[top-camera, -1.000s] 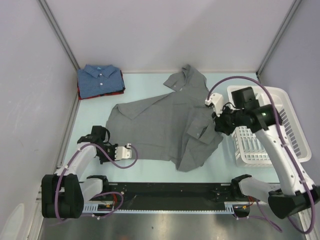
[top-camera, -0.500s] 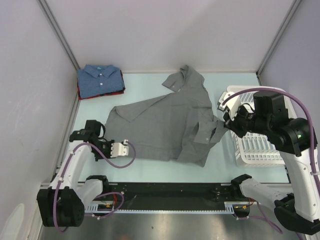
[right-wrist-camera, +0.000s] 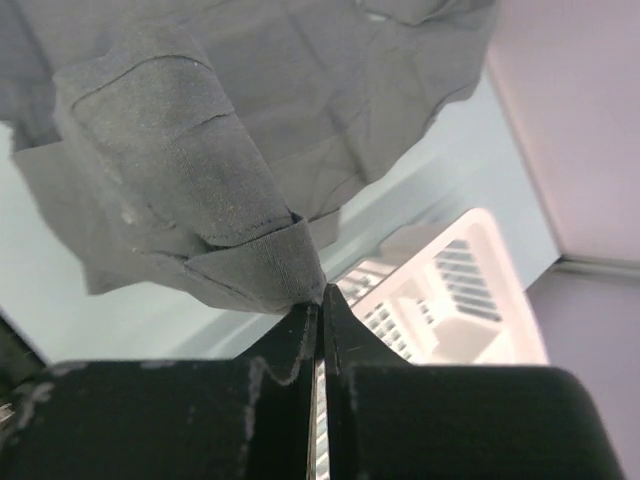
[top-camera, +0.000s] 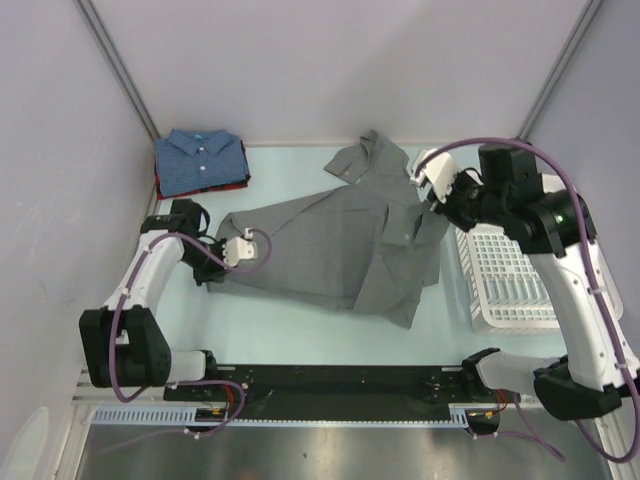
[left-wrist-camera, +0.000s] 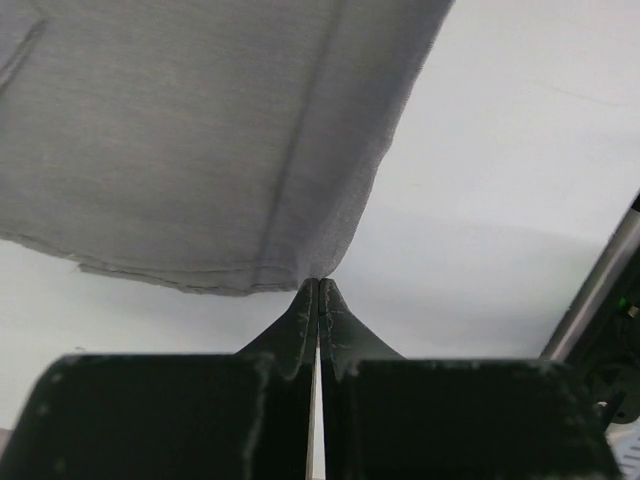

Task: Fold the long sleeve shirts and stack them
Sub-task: Fold the shirt

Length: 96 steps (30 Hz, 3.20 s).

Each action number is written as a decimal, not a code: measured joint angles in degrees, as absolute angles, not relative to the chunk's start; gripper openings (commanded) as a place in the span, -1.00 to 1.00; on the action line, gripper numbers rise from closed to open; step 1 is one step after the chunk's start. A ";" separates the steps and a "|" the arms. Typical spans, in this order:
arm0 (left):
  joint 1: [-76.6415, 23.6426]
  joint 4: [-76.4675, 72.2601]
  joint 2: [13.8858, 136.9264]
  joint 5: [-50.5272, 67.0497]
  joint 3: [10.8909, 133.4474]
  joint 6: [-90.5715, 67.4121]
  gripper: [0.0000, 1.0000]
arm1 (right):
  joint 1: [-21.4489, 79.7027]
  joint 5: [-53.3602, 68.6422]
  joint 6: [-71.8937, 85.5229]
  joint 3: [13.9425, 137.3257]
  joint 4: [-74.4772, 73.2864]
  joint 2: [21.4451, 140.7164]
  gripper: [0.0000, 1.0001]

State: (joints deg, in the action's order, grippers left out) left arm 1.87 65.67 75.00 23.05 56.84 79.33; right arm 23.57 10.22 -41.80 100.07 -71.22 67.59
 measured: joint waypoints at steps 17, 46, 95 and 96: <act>2.42 52.51 90.67 23.14 63.61 65.69 -1.00 | 23.62 5.06 -54.65 108.51 -48.90 92.90 -1.00; 5.98 45.54 98.43 29.34 69.19 53.52 0.30 | 36.32 8.43 -40.53 99.57 -40.53 104.92 -1.00; 17.82 50.11 91.88 30.09 60.55 39.38 0.33 | 20.91 15.62 -36.99 43.94 -40.25 74.04 0.10; 17.82 50.02 91.88 30.15 60.53 39.29 0.33 | 21.02 16.10 -36.45 43.97 -40.27 74.48 0.10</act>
State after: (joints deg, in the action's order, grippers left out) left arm 17.82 50.02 91.88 30.15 60.53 39.29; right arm 21.02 16.10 -36.45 43.97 -40.27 74.48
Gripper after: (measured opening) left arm 0.664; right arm 0.556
